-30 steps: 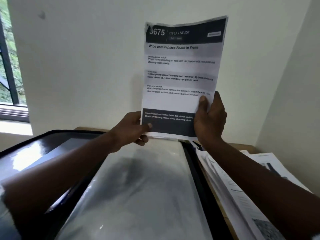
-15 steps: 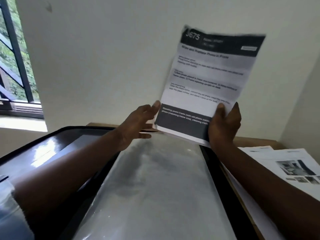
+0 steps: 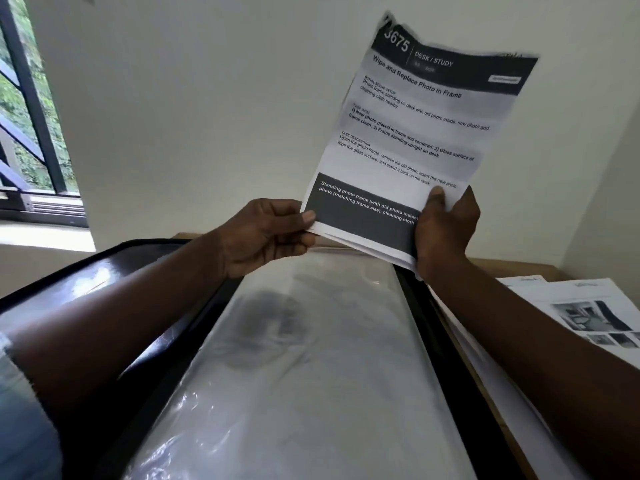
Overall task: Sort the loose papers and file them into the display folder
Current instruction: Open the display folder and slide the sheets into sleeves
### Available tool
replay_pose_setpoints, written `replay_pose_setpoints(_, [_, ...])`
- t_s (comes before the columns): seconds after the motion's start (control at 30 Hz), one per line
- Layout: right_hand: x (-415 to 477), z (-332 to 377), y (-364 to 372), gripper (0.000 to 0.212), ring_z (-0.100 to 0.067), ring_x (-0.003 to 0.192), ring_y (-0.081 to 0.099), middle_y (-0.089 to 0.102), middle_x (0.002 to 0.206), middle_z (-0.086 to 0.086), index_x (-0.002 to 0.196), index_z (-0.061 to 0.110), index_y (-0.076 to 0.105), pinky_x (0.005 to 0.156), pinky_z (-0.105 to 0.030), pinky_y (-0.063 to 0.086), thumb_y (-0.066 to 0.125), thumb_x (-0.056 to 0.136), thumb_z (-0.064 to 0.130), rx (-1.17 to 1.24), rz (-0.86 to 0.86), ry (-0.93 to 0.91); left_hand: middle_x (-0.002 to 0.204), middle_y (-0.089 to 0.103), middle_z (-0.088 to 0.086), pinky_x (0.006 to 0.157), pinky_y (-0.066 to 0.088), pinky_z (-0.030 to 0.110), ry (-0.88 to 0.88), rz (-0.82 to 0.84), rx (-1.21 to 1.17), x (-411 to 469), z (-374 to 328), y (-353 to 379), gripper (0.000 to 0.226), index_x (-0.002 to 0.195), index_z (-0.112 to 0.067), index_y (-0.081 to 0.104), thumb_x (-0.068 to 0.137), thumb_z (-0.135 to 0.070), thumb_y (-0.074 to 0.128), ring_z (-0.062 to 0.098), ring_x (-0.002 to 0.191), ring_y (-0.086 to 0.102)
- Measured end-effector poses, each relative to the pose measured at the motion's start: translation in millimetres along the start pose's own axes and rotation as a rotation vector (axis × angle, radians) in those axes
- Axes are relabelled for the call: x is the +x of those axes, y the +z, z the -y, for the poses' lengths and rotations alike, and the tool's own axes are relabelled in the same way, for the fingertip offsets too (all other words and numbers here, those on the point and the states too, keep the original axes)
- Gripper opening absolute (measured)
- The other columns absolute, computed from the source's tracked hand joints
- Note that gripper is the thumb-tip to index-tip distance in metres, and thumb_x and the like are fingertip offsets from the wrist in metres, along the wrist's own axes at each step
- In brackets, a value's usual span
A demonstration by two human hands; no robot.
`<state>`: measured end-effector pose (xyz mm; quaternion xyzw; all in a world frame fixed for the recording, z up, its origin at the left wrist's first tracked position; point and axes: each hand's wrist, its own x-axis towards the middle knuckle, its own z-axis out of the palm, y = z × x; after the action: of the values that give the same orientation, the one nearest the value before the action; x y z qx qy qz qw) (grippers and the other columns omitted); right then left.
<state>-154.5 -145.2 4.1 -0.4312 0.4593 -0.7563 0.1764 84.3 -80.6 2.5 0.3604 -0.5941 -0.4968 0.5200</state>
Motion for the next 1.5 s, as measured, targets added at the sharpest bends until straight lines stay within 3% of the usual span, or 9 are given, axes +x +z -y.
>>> replay_pose_setpoints(0.23, [-3, 8, -6, 0.023, -0.017, 0.1, 0.062, 0.063, 0.104, 0.012, 0.123, 0.021, 0.063, 0.09, -0.028, 0.045, 0.051, 0.102, 0.02, -0.043, -0.019, 0.018, 0.129, 0.069, -0.014, 0.104, 0.045, 0.027, 0.209, -0.093, 1.14, -11, 44, -8, 0.065, 0.132, -0.03, 0.067, 0.088, -0.075, 0.05, 0.003, 0.119, 0.061])
replay_pose_setpoints(0.37, [-19, 3, -11, 0.022, -0.027, 0.108, 0.065, 0.069, 0.115, 0.003, 0.121, 0.022, 0.062, 0.097, -0.038, 0.049, 0.05, 0.103, 0.023, -0.046, -0.014, 0.11, 0.139, 0.063, -0.015, 0.111, 0.045, 0.04, 0.117, -0.009, 1.172, -22, 43, -2, 0.076, 0.141, -0.035, 0.058, 0.087, -0.085, 0.04, 0.006, 0.13, 0.057])
replay_pose_setpoints(0.5, [-42, -3, -6, 0.028, -0.032, 0.11, 0.064, 0.07, 0.119, -0.006, 0.126, 0.016, 0.06, 0.1, -0.046, 0.049, 0.049, 0.104, 0.028, -0.081, 0.079, 0.115, 0.117, 0.071, -0.001, 0.095, 0.051, 0.037, 0.276, -0.046, 1.205, -44, 40, 4, 0.046, 0.116, -0.02, 0.071, 0.094, -0.056, 0.051, 0.018, 0.113, 0.064])
replay_pose_setpoints(0.67, [-53, -1, 1, 0.023, -0.036, 0.107, 0.064, 0.071, 0.114, -0.009, 0.12, 0.014, 0.061, 0.095, -0.046, 0.051, 0.051, 0.103, 0.027, -0.056, 0.118, 0.042, 0.1, 0.073, -0.015, 0.072, 0.04, 0.004, 0.324, -0.294, 1.124, -49, 33, -1, 0.013, 0.101, -0.022, 0.078, 0.088, -0.018, 0.077, 0.0, 0.09, 0.064])
replay_pose_setpoints(0.77, [-47, 8, 0, 0.025, -0.03, 0.109, 0.065, 0.07, 0.119, -0.004, 0.125, 0.016, 0.061, 0.095, -0.039, 0.05, 0.051, 0.104, 0.025, -0.041, 0.09, 0.011, 0.092, 0.075, -0.015, 0.075, 0.046, 0.012, 0.284, -0.223, 1.131, -40, 30, -6, 0.011, 0.098, -0.022, 0.077, 0.087, -0.023, 0.08, -0.011, 0.086, 0.064])
replay_pose_setpoints(0.9, [-31, 31, -4, 0.028, -0.021, 0.11, 0.064, 0.068, 0.123, 0.0, 0.13, 0.016, 0.059, 0.095, -0.032, 0.049, 0.052, 0.105, 0.025, 0.015, 0.054, -0.098, 0.088, 0.064, -0.018, 0.079, 0.049, 0.04, 0.483, -0.132, 1.345, -40, 31, -4, 0.012, 0.098, -0.036, 0.06, 0.09, -0.03, 0.067, 0.011, 0.087, 0.06])
replay_pose_setpoints(1.2, [-16, 45, 3, 0.034, 0.001, 0.1, 0.062, 0.063, 0.116, 0.012, 0.139, 0.011, 0.054, 0.09, -0.001, 0.041, 0.049, 0.106, 0.014, 0.142, 0.035, -0.129, 0.097, 0.059, -0.007, 0.071, 0.046, 0.039, 0.615, -0.022, 1.445, -27, 43, -12, 0.033, 0.109, -0.037, 0.076, 0.09, -0.022, 0.053, 0.02, 0.089, 0.057])
replay_pose_setpoints(1.37, [-29, 31, 19, 0.041, 0.004, 0.103, 0.057, 0.056, 0.119, 0.02, 0.148, 0.02, 0.043, 0.092, -0.006, 0.041, 0.041, 0.108, 0.011, 0.183, 0.196, 0.036, 0.097, 0.067, -0.008, 0.069, 0.045, 0.035, 0.664, -0.016, 1.508, -29, 39, -8, 0.03, 0.104, -0.036, 0.076, 0.088, -0.026, 0.053, 0.021, 0.09, 0.061])
replay_pose_setpoints(1.5, [-33, 25, 40, 0.051, -0.013, 0.124, 0.058, 0.058, 0.141, 0.008, 0.152, 0.029, 0.039, 0.116, -0.04, 0.041, 0.046, 0.103, 0.019, 0.197, 0.316, 0.164, 0.095, 0.07, -0.008, 0.066, 0.049, 0.035, 0.722, -0.047, 1.534, -33, 37, -7, 0.023, 0.1, -0.035, 0.076, 0.086, -0.024, 0.062, 0.021, 0.088, 0.063])
